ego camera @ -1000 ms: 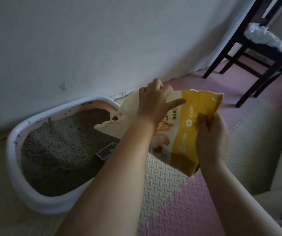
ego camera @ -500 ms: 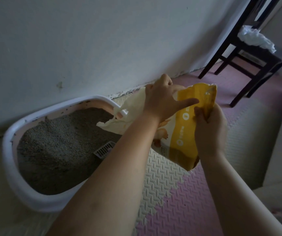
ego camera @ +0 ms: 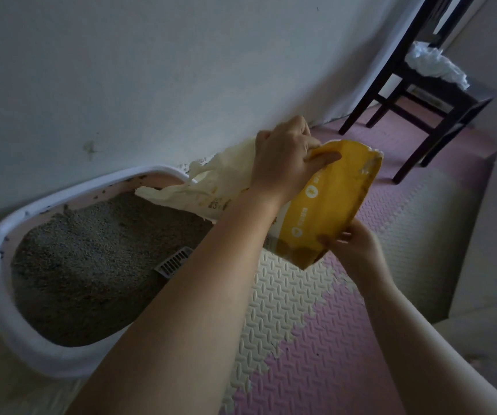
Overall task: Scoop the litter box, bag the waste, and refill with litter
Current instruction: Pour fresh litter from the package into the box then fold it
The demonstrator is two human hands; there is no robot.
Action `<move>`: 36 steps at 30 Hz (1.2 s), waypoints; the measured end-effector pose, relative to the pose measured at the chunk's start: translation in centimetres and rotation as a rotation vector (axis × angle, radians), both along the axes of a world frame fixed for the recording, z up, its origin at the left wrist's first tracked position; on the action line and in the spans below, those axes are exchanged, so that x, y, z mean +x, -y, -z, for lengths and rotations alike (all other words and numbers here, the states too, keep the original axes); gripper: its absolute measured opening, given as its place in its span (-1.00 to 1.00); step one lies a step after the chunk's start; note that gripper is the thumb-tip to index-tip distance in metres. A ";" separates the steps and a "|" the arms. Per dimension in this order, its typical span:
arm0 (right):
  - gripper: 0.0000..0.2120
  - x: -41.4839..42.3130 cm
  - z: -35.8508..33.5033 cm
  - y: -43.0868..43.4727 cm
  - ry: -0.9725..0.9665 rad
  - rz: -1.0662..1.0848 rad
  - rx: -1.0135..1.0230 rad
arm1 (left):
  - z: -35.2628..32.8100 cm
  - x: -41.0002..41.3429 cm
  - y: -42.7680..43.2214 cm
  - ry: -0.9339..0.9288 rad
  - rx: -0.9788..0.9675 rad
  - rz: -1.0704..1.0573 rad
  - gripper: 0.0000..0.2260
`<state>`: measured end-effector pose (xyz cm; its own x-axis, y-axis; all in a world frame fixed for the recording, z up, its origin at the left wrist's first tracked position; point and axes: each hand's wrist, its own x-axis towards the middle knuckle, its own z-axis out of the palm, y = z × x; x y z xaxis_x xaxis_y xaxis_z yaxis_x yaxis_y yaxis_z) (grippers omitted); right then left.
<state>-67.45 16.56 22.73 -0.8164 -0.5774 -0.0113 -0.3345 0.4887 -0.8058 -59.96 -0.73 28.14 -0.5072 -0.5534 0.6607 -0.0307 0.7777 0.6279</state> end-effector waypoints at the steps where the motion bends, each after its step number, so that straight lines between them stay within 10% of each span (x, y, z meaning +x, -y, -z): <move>1: -0.69 -0.2 0.4 -0.1 -0.011 -0.003 0.033 | -0.2 0.0 0.1 -0.010 -0.004 -0.003 -0.66; 20: -0.78 0.7 1.3 0.8 -0.262 0.122 0.054 | 2.9 1.9 2.5 0.018 0.243 -0.259 -0.68; 36: -0.83 4.2 -0.3 2.2 -0.366 0.085 0.024 | 4.4 1.1 3.2 0.128 0.069 -0.408 -0.65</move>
<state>-63.28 14.38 23.03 -0.8138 -0.5103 0.2780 -0.5559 0.5442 -0.6284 -58.83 -3.90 23.71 -0.3133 -0.7662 0.5611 -0.4077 0.6421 0.6492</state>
